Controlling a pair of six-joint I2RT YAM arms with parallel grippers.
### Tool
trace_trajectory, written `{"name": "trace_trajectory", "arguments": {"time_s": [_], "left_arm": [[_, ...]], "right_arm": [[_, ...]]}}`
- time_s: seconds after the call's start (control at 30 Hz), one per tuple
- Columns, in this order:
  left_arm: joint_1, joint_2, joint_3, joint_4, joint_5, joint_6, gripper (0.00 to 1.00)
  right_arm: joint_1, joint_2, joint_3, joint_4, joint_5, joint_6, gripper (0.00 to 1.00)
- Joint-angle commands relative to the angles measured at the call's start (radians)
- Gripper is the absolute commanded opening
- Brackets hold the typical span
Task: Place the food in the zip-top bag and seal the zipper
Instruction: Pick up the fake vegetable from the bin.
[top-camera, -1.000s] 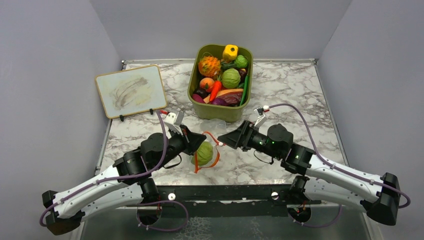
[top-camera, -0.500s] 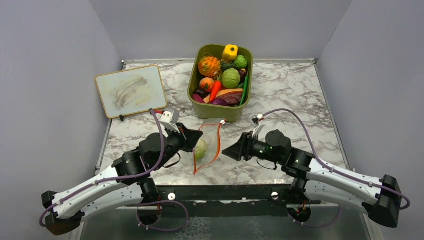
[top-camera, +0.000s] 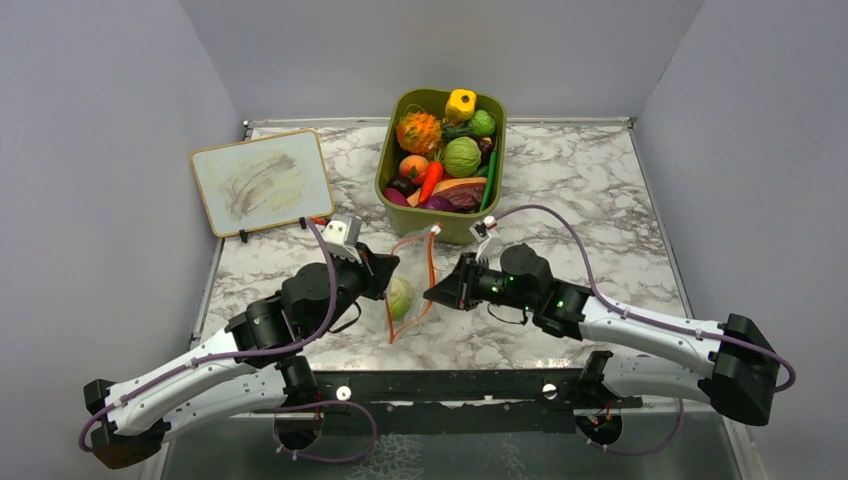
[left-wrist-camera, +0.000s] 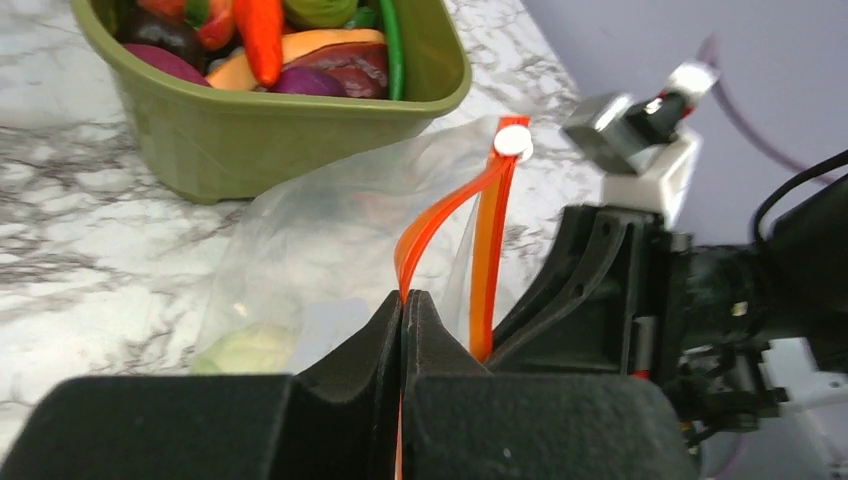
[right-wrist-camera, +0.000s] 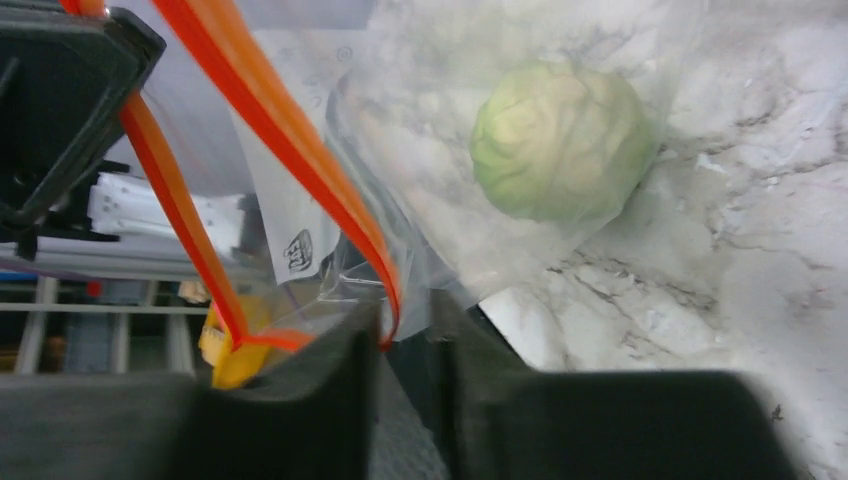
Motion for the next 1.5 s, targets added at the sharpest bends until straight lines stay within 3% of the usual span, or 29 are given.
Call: {"name": "trace_trajectory", "arguments": {"time_s": [0.0, 0.07, 0.17, 0.27, 0.5, 0.63, 0.87, 1.23, 1.47], "left_arm": [[-0.002, -0.001, 0.112, -0.086, -0.14, 0.154, 0.0], [-0.002, -0.004, 0.171, -0.13, -0.202, 0.231, 0.0], [-0.002, -0.011, 0.266, -0.183, -0.29, 0.34, 0.0], [-0.002, -0.022, 0.324, -0.207, -0.339, 0.397, 0.0], [-0.002, -0.029, 0.24, -0.242, -0.346, 0.411, 0.0], [-0.002, -0.03, 0.164, -0.234, -0.271, 0.356, 0.0], [-0.002, -0.03, 0.013, -0.099, 0.019, 0.314, 0.0], [-0.002, -0.006, -0.012, -0.09, 0.079, 0.322, 0.0], [-0.001, -0.025, -0.028, -0.077, 0.148, 0.355, 0.0]], "right_arm": [[0.002, 0.054, 0.167, -0.037, 0.109, -0.091, 0.02], [0.003, 0.091, 0.214, -0.013, 0.08, -0.106, 0.01], [0.003, 0.156, 0.226, 0.187, -0.091, -0.099, 0.01], [0.003, 0.218, 0.248, 0.227, -0.172, -0.064, 0.01], [-0.003, 0.167, 0.011, 0.211, 0.06, 0.054, 0.01], [-0.004, 0.14, -0.073, 0.202, 0.071, 0.087, 0.01], [-0.003, 0.137, -0.086, 0.201, 0.032, 0.088, 0.01], [-0.003, -0.012, 0.085, -0.086, 0.107, -0.127, 0.48], [-0.003, -0.071, 0.271, -0.278, 0.283, -0.375, 0.64]]}}
